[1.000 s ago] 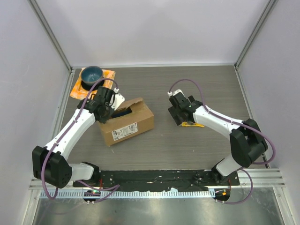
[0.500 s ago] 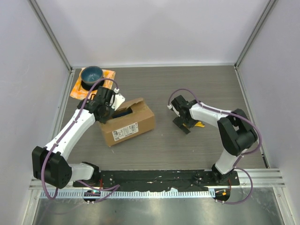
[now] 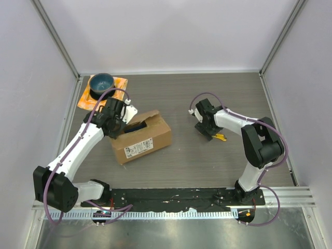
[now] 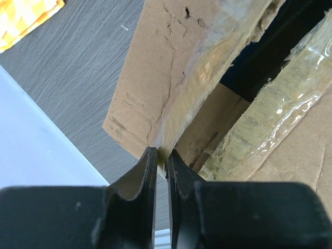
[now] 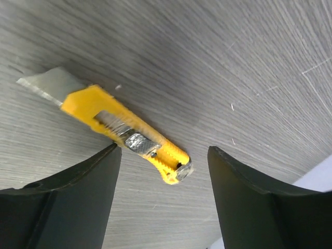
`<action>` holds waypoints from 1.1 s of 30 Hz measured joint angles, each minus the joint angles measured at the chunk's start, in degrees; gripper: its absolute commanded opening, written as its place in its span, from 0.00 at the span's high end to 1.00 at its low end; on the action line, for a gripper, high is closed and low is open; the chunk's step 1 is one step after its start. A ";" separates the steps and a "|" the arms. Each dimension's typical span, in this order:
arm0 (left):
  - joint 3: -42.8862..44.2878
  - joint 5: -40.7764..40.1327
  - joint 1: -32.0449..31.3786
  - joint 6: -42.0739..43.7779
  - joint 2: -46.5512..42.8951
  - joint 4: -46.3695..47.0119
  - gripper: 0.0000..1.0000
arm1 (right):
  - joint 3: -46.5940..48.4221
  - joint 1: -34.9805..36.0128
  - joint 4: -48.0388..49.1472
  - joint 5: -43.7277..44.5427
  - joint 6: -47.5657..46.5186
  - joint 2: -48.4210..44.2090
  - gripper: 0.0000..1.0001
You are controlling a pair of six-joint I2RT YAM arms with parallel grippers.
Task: Unpack the express box
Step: Pick up the knife from the center of the board.
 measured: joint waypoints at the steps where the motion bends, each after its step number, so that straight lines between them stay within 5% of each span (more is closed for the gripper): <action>1: 0.00 0.22 0.00 -0.13 0.00 -0.17 0.83 | 0.35 -0.46 0.28 -0.90 -0.02 0.31 0.30; 5: 0.09 1.27 0.00 -0.79 -0.28 -1.09 0.67 | 1.20 -2.23 0.81 -5.20 0.00 0.87 0.34; 11: 1.40 3.39 0.00 -1.07 -1.44 -2.36 0.68 | 3.96 -4.09 0.61 -10.45 0.79 3.08 0.39; 13: 2.16 3.87 0.00 -1.22 -1.90 -2.89 0.60 | 4.81 -4.22 0.63 -11.28 1.40 3.80 0.45; 16: 3.93 5.09 0.00 -1.77 -2.08 -4.13 0.00 | 5.40 -4.33 0.46 -12.74 2.80 4.48 0.53; 26: 11.80 8.44 5.09 -1.22 -1.86 -6.99 0.00 | 3.89 -4.63 1.53 -14.23 9.29 3.93 0.73; 33: 5.66 14.38 20.11 21.62 -1.01 -7.37 0.00 | 2.67 -5.05 2.95 -14.51 12.41 3.04 0.90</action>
